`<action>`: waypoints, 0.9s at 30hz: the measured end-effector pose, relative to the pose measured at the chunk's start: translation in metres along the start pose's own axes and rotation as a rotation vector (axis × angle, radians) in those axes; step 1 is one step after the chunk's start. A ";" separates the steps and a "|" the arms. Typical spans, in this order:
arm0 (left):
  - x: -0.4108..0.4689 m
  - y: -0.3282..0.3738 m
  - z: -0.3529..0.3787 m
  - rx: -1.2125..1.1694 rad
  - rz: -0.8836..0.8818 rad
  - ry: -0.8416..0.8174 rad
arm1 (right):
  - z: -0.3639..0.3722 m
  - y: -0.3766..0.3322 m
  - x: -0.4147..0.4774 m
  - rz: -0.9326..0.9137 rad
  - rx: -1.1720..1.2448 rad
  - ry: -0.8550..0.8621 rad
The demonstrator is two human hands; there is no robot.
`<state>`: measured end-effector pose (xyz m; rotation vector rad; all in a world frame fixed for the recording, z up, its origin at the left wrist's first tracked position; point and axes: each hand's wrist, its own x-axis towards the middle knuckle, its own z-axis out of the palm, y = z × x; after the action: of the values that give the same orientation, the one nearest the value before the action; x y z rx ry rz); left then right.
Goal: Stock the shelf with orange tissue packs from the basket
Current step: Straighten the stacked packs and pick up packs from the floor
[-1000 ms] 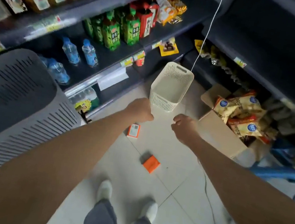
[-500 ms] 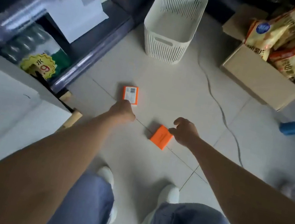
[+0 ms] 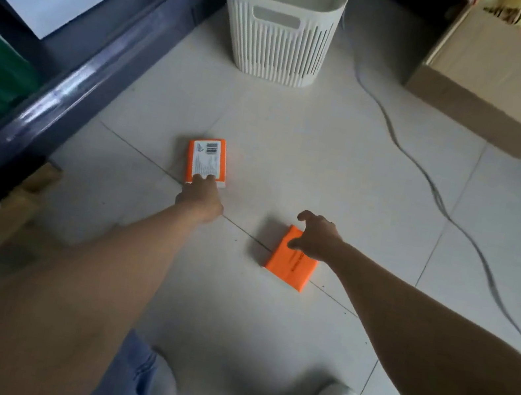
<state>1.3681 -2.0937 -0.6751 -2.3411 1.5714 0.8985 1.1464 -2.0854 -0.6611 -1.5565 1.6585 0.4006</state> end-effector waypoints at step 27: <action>0.060 -0.012 0.032 0.182 0.170 0.284 | 0.032 0.009 0.062 0.084 -0.199 -0.093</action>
<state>1.3826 -2.1207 -0.7374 -2.3109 1.8945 0.4415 1.1538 -2.1032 -0.7289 -1.5885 1.6555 0.6902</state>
